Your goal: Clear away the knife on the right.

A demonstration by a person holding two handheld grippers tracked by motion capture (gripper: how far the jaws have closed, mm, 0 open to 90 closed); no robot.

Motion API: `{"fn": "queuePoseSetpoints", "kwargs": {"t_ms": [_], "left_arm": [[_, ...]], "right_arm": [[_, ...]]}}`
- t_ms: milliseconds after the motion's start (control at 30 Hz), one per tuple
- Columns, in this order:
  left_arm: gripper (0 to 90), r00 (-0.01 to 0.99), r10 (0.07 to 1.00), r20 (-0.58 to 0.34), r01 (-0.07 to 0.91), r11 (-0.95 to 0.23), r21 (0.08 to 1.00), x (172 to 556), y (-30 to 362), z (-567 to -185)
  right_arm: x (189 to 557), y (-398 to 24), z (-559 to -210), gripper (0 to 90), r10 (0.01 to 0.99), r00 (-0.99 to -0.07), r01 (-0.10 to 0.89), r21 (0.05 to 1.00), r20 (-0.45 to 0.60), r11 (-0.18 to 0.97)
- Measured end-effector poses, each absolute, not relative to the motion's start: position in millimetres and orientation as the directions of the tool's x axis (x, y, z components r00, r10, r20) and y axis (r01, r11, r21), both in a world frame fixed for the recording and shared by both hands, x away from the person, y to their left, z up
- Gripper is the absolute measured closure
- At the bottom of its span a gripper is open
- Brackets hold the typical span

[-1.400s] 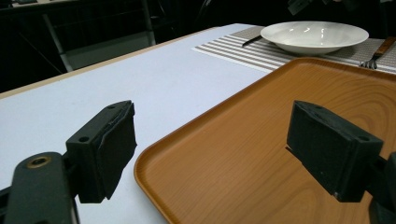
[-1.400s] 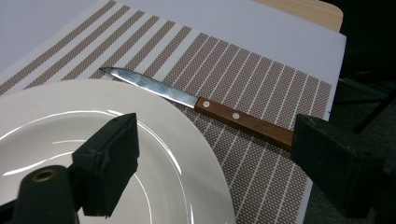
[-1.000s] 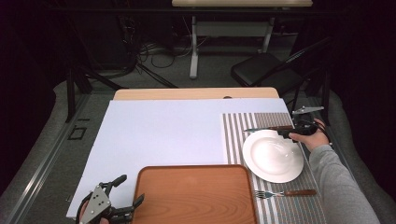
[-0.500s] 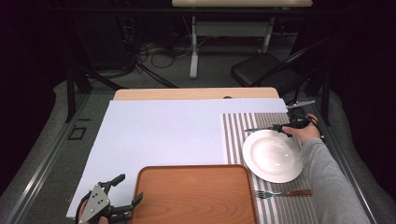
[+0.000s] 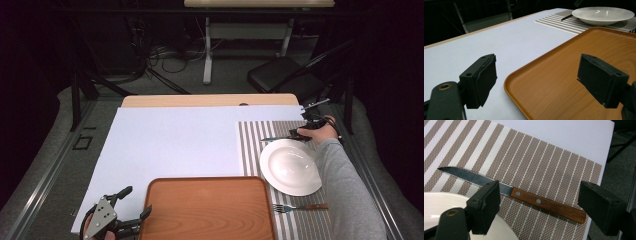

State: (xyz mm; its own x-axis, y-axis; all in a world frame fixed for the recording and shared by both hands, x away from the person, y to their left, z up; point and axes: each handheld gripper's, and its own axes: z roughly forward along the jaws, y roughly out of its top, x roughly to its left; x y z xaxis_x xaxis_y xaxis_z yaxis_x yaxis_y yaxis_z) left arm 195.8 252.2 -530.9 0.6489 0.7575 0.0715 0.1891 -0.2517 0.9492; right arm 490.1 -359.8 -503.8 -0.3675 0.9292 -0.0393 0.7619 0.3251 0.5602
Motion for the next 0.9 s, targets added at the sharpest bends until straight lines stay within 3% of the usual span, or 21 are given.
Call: {"fn": "queuePoseSetpoints", "kwargs": {"t_ms": [367, 700, 900], "left_arm": [[15.6, 0.65, 0.756, 0.071, 0.19, -0.252, 0.949, 196, 253, -531], [15.6, 0.651, 0.755, 0.071, 0.19, -0.252, 0.949, 196, 253, -531], [15.6, 0.65, 0.757, 0.069, 0.19, -0.25, 0.95, 196, 253, -531]], "right_arm": [[499, -350, -483, 21.8, 0.883, -0.463, 0.768, 0.463, -0.078, 0.443], [499, -348, -473, 20.7, 0.775, -0.606, 0.672, 0.406, -0.179, 0.619], [494, -343, -471, 27.2, 0.664, -0.71, 0.579, 0.34, -0.237, 0.741]]}}
